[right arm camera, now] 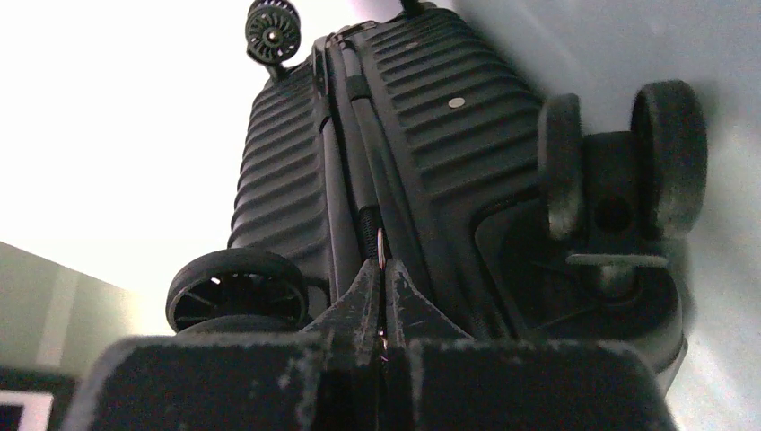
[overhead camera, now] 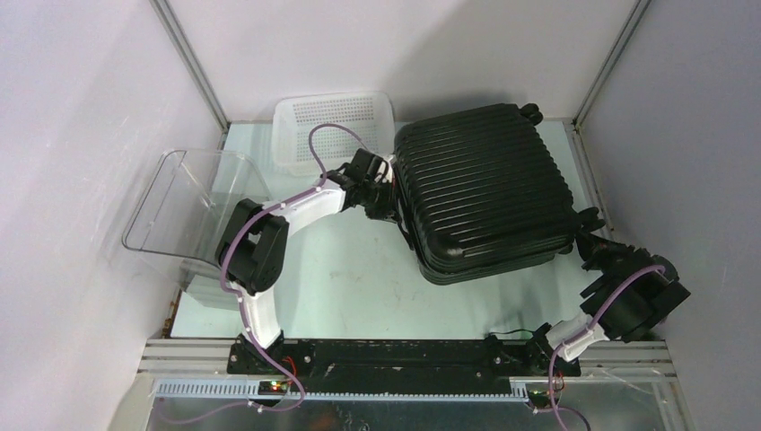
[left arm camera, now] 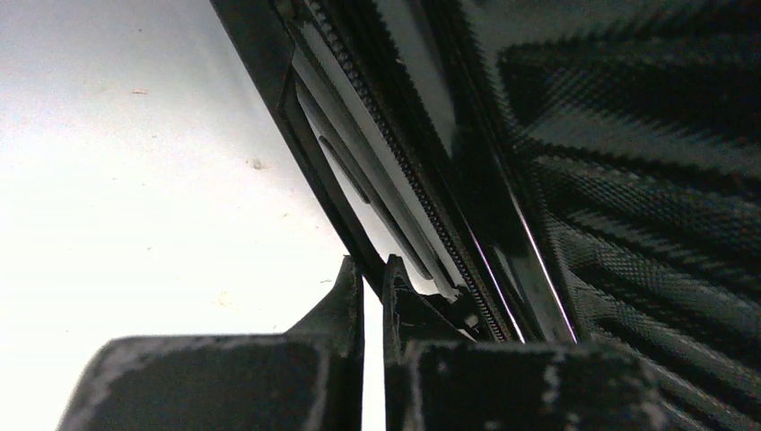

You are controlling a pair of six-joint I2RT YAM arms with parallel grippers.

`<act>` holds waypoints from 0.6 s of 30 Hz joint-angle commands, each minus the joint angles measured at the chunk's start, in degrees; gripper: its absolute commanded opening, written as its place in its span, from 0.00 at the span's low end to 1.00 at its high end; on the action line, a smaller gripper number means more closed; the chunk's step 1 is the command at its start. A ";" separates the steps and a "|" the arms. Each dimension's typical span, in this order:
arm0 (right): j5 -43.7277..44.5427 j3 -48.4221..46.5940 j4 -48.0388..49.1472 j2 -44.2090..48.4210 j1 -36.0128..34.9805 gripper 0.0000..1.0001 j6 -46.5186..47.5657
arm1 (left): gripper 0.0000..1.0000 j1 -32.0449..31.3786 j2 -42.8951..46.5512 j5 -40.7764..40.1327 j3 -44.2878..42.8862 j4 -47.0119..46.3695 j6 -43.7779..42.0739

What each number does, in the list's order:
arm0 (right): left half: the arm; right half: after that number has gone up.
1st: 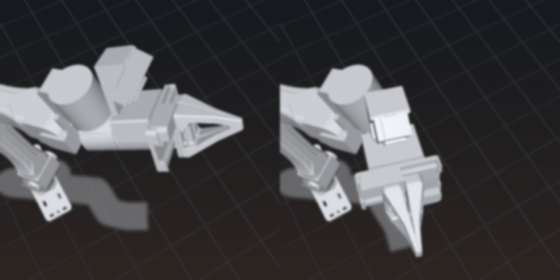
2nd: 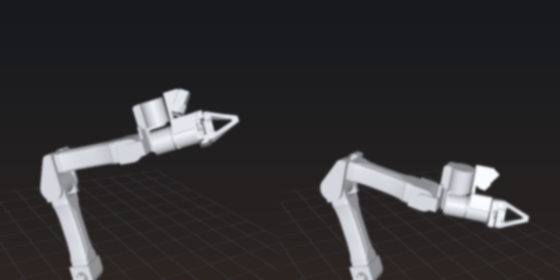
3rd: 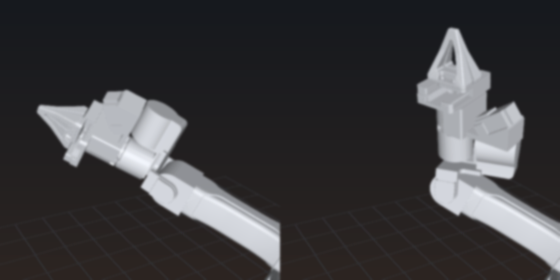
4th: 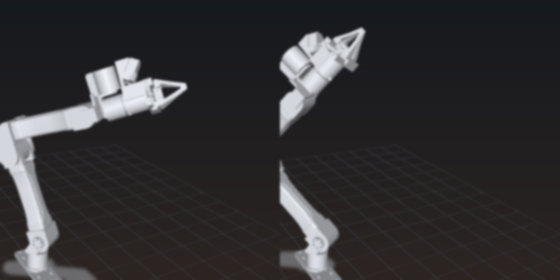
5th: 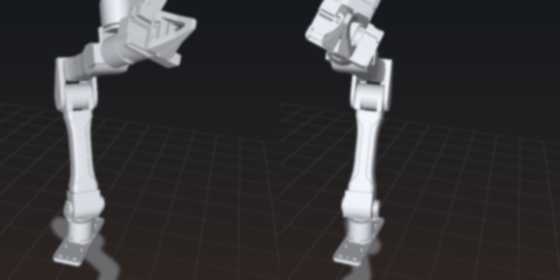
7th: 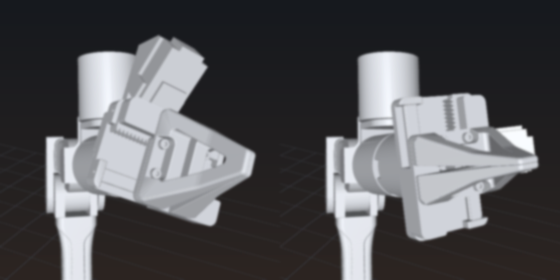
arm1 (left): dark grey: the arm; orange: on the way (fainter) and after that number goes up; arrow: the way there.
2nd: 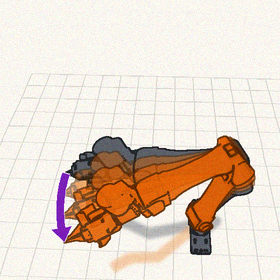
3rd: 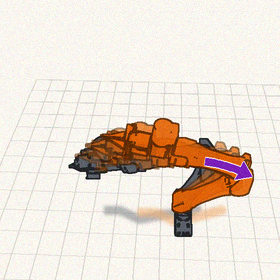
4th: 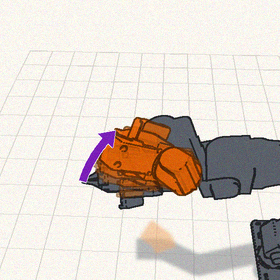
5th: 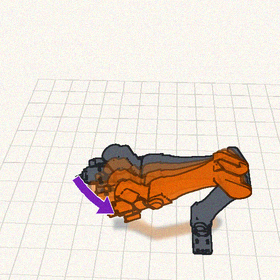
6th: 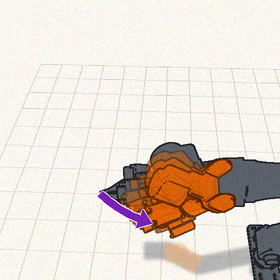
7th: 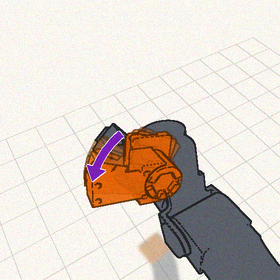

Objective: Open, take out, and arrange the luggage
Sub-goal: Unzip the zipper of the luggage.

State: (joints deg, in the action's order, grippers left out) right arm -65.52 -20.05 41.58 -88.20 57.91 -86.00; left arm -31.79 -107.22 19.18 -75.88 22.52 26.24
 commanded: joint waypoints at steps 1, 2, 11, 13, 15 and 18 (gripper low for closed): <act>0.12 -2.70 27.37 -2.81 0.96 0.00 -7.87 | 0.00 1.24 -0.56 -11.41 0.31 13.73 -10.58; 1.16 -2.73 31.95 -3.53 0.97 0.00 -9.17 | 0.00 1.21 -0.34 -11.61 -0.12 13.84 -10.81; 2.80 -7.64 42.61 -11.33 -2.29 0.00 -10.31 | 0.00 0.70 -0.90 -9.33 0.70 13.04 -15.57; 2.57 -8.24 42.86 -13.04 -3.21 0.00 -9.57 | 0.00 0.56 -1.03 -9.25 0.85 13.34 -17.31; 2.25 -8.81 43.17 -14.72 -4.20 0.00 -9.09 | 0.00 0.51 -1.06 -9.47 0.94 13.60 -18.88; 2.44 -9.89 43.04 -16.55 -5.84 0.00 -8.49 | 0.00 0.38 -1.14 -9.50 1.05 13.92 -20.19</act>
State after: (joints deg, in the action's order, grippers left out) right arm -68.07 -23.86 73.78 -103.92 53.49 -92.55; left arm -32.49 -107.24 17.32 -77.34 25.39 21.37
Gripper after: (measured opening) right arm 0.008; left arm 0.023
